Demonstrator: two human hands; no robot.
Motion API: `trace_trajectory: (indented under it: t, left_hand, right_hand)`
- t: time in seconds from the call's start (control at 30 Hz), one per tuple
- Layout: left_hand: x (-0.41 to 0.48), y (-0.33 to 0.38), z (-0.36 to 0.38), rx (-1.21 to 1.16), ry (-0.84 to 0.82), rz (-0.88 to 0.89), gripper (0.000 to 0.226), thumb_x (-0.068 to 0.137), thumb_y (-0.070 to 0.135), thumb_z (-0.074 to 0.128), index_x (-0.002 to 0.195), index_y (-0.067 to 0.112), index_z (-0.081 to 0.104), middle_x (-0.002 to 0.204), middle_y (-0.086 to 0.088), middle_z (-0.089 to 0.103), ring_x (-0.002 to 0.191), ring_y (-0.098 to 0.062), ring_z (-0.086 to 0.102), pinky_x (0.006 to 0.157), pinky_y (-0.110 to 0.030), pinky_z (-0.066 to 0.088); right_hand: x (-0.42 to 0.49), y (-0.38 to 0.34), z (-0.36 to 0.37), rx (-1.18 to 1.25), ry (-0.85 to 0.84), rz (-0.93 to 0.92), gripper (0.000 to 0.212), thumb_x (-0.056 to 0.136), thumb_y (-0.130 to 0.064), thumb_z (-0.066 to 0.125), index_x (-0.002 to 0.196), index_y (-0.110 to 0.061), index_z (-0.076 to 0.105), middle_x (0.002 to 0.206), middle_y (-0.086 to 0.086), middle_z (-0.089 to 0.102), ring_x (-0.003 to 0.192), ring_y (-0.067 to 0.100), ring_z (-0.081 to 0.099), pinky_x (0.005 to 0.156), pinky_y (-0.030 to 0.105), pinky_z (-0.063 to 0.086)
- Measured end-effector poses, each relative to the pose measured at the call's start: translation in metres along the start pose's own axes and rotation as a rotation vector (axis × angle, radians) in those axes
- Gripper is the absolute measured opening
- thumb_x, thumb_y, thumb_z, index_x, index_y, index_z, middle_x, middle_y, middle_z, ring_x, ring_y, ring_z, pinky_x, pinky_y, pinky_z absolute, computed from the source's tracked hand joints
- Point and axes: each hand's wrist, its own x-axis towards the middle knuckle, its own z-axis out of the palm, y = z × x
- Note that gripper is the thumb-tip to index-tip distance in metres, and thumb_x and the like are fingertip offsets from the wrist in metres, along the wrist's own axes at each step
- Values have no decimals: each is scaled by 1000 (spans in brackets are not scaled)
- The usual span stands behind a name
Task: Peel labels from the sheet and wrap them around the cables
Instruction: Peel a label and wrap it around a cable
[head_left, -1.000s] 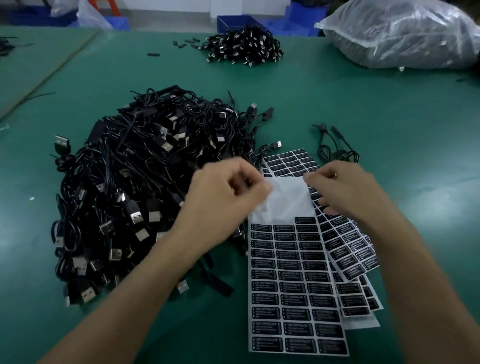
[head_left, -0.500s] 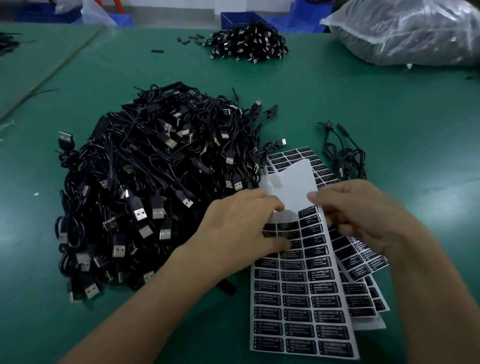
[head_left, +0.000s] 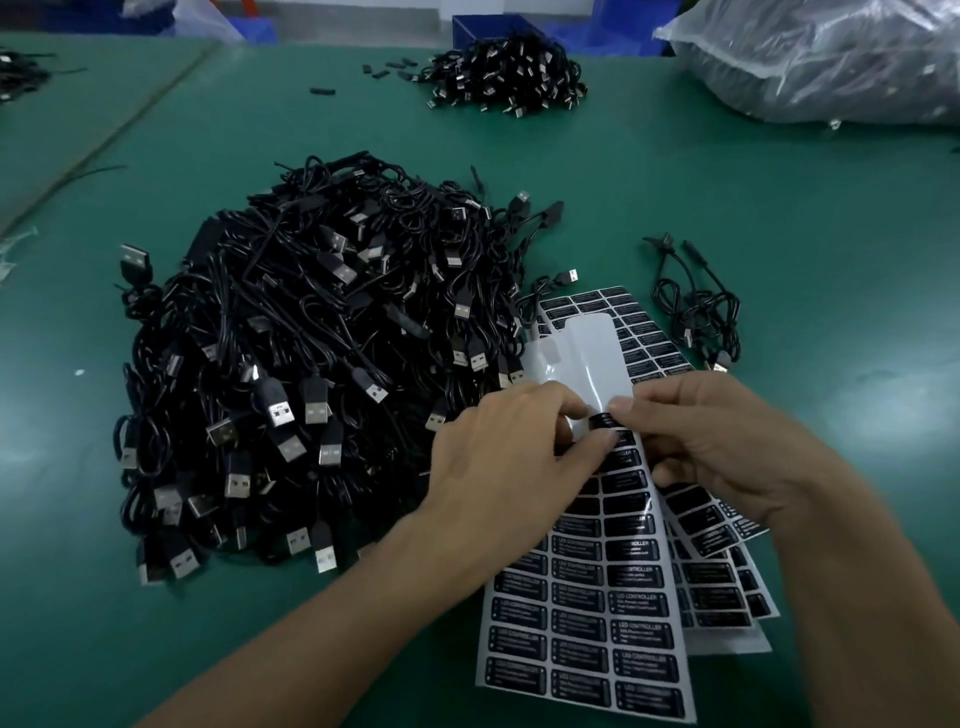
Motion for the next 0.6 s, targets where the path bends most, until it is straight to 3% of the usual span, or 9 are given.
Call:
trace_trajectory:
  t: [0.13, 0.3, 0.43, 0.6]
  left_hand:
    - [2, 0, 2, -44, 16, -66, 32, 88, 68, 56, 104, 41, 64, 78, 25, 63, 81, 2, 61, 63, -19, 40]
    - [3, 1, 3, -37, 3, -101, 30, 88, 66, 58, 102, 39, 64, 72, 26, 63, 82, -1, 63, 68, -27, 46]
    - [2, 1, 3, -36, -5, -105, 28, 89, 63, 60, 103, 39, 64, 77, 23, 66, 83, -4, 65, 71, -30, 50]
    - [2, 2, 2, -26, -28, -118, 23, 89, 63, 59, 96, 41, 58, 78, 23, 67, 82, -4, 65, 73, -32, 52]
  right_hand:
    - [1, 2, 2, 28, 7, 2, 17, 76, -25, 73, 72, -10, 78, 66, 3, 61, 48, 5, 51, 42, 16, 45]
    - [0, 2, 3, 59, 15, 16, 36, 93, -11, 65, 58, -13, 73, 48, -5, 54, 35, 3, 40, 32, 13, 34]
    - [1, 2, 5, 69, 5, 19, 31, 92, -8, 65, 62, -12, 74, 48, -6, 47, 35, 3, 31, 29, 12, 28]
    - [3, 5, 6, 65, 22, 16, 24, 93, -4, 64, 71, -10, 72, 54, -3, 49, 38, 3, 32, 29, 13, 28]
